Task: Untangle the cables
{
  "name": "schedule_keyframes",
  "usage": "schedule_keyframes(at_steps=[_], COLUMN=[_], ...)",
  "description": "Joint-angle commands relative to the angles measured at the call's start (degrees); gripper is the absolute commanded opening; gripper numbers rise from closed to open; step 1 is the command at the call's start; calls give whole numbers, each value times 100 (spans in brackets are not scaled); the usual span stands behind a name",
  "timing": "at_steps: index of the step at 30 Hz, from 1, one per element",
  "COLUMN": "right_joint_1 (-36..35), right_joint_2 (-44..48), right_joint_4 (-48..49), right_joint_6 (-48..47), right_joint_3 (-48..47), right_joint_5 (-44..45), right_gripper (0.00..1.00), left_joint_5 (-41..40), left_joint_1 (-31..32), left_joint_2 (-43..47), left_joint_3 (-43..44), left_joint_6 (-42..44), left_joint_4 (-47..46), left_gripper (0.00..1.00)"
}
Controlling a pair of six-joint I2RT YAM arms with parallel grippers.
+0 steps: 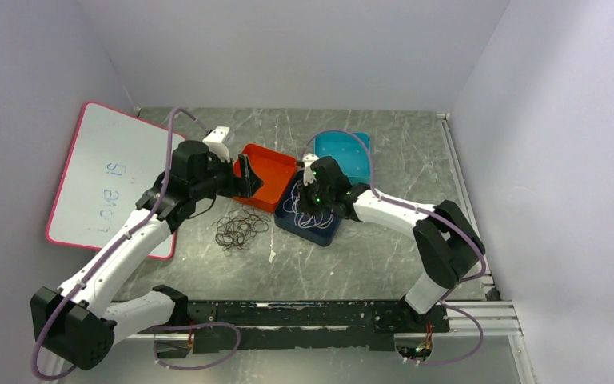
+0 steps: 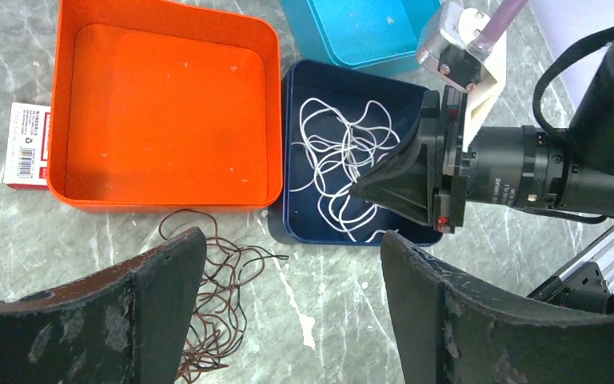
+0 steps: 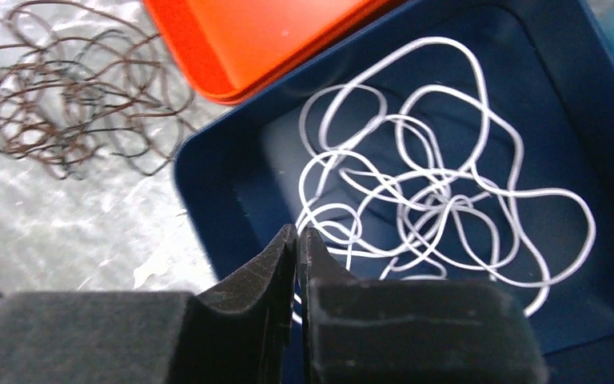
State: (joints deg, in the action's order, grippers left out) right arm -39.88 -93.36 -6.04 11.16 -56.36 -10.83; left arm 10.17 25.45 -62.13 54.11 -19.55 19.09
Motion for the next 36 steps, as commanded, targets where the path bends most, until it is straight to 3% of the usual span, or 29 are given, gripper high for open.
schedule_keyframes(at_steps=[1, 11, 30, 36], right_joint_1=[-2, -1, -9, -138], right_joint_2=[-211, -462, 1432, 1775], right_joint_4=[119, 255, -580, -288], right_joint_6=[59, 156, 153, 404], right_joint_3=[172, 300, 44, 169], right_joint_5=[883, 1215, 2026, 1891], right_gripper=[7, 6, 51, 53], left_joint_5=[-118, -453, -1633, -1775], left_joint_1=[30, 26, -27, -36], left_joint_2=[95, 145, 575, 743], left_joint_3=[-69, -228, -806, -1168], left_joint_6=[-22, -93, -953, -1334], left_joint_4=[-93, -58, -12, 42], left_gripper=[84, 85, 95, 92])
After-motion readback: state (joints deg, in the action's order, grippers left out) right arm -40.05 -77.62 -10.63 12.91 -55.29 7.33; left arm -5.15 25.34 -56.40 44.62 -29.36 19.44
